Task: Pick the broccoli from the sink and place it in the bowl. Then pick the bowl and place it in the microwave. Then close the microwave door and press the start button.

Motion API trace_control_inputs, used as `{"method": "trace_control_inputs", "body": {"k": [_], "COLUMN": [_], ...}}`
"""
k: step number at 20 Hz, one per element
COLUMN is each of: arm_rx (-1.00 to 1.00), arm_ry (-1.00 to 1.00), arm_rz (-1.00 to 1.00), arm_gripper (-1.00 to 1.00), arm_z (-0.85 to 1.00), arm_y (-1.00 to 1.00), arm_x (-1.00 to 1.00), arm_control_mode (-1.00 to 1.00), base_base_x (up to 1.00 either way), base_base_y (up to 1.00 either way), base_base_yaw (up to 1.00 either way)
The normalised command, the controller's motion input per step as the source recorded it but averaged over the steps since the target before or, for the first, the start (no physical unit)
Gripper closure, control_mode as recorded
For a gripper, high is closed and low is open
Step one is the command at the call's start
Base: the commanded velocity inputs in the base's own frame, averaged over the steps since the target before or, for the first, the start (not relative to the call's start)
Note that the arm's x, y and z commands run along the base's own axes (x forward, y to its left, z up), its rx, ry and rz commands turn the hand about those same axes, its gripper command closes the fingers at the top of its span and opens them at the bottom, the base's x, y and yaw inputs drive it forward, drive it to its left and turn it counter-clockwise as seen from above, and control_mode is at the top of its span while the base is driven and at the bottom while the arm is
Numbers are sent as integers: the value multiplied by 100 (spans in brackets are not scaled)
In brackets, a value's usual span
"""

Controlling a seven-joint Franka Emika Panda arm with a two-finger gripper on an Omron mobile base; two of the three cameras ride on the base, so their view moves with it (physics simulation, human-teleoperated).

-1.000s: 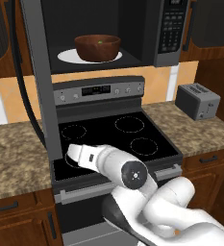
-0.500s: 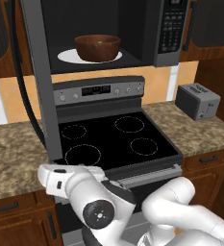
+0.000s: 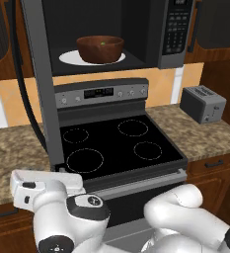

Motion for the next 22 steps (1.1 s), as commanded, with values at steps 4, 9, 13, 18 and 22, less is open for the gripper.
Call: {"method": "trace_control_inputs", "body": {"k": [4,9,13,18,22], "arm_rx": [5,9,10,14,13], "arm_ry": [-18,-9,-7,-8,-17], "arm_rz": [-13,-12,-16,-12,-6], "arm_gripper": [-100,-100,-100,-100,-100], "arm_z": [51,51,55,57,48], "arm_y": [12,0,-14,-60,-84], "arm_x": [0,5,1,-4,-20], "arm_control_mode": [-100,-100,-100,-100,-100], "base_base_x": [0,0,0,0,0], "base_base_y": [0,0,0,0,0], "base_base_yaw": [0,0,0,0,0]}}
